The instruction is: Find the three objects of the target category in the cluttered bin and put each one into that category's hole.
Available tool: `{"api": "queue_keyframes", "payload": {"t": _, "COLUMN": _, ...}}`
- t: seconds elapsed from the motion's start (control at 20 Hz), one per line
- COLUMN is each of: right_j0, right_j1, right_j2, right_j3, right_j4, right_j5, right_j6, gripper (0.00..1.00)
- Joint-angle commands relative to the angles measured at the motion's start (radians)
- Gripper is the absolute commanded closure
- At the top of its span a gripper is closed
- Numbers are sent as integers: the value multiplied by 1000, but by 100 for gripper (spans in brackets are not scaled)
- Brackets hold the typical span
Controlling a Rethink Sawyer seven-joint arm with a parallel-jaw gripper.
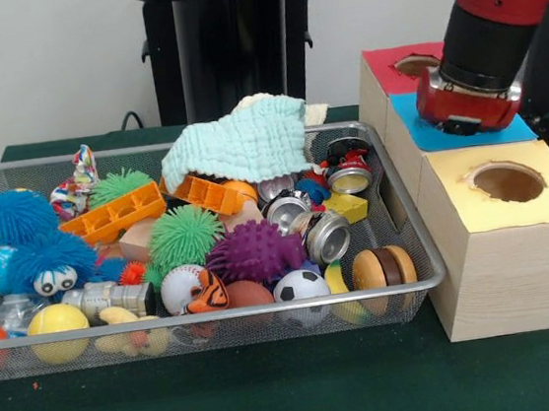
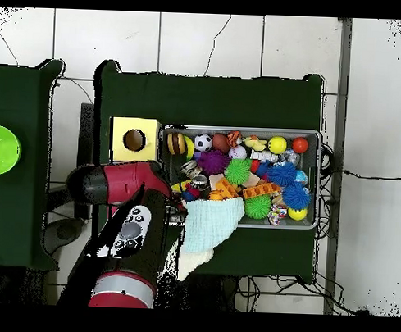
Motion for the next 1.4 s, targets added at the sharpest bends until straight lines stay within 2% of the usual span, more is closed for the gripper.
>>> {"api": "queue_keyframes", "payload": {"t": 0.05, "right_j0": -13, "right_j1": 92, "right_j2": -36, "right_j3": 1, "right_j4": -20, "right_j5": 132, "right_j6": 149, "gripper": 100}}
{"api": "queue_keyframes", "payload": {"t": 0.3, "right_j0": -28, "right_j1": 15, "right_j2": -17, "right_j3": 37, "right_j4": 0, "right_j5": 169, "right_j6": 117, "gripper": 100}}
{"api": "queue_keyframes", "payload": {"t": 0.6, "right_j0": -60, "right_j1": -220, "right_j2": 22, "right_j3": 133, "right_j4": 27, "right_j5": 287, "right_j6": 33, "gripper": 100}}
{"api": "queue_keyframes", "payload": {"t": 0.85, "right_j0": -128, "right_j1": -380, "right_j2": 62, "right_j3": 186, "right_j4": 32, "right_j5": 286, "right_j6": -69, "gripper": 100}}
{"api": "queue_keyframes", "payload": {"t": 1.0, "right_j0": -228, "right_j1": -483, "right_j2": 129, "right_j3": 269, "right_j4": 39, "right_j5": 178, "right_j6": -178, "gripper": 100}}
{"api": "queue_keyframes", "payload": {"t": 1.15, "right_j0": -371, "right_j1": -573, "right_j2": 233, "right_j3": 362, "right_j4": 17, "right_j5": 151, "right_j6": -359, "gripper": 100}}
{"api": "queue_keyframes", "payload": {"t": 1.25, "right_j0": -478, "right_j1": -614, "right_j2": 301, "right_j3": 401, "right_j4": -46, "right_j5": 148, "right_j6": -514, "gripper": 100}}
{"api": "queue_keyframes", "payload": {"t": 1.4, "right_j0": -623, "right_j1": -630, "right_j2": 386, "right_j3": 419, "right_j4": -150, "right_j5": 143, "right_j6": -680, "gripper": 100}}
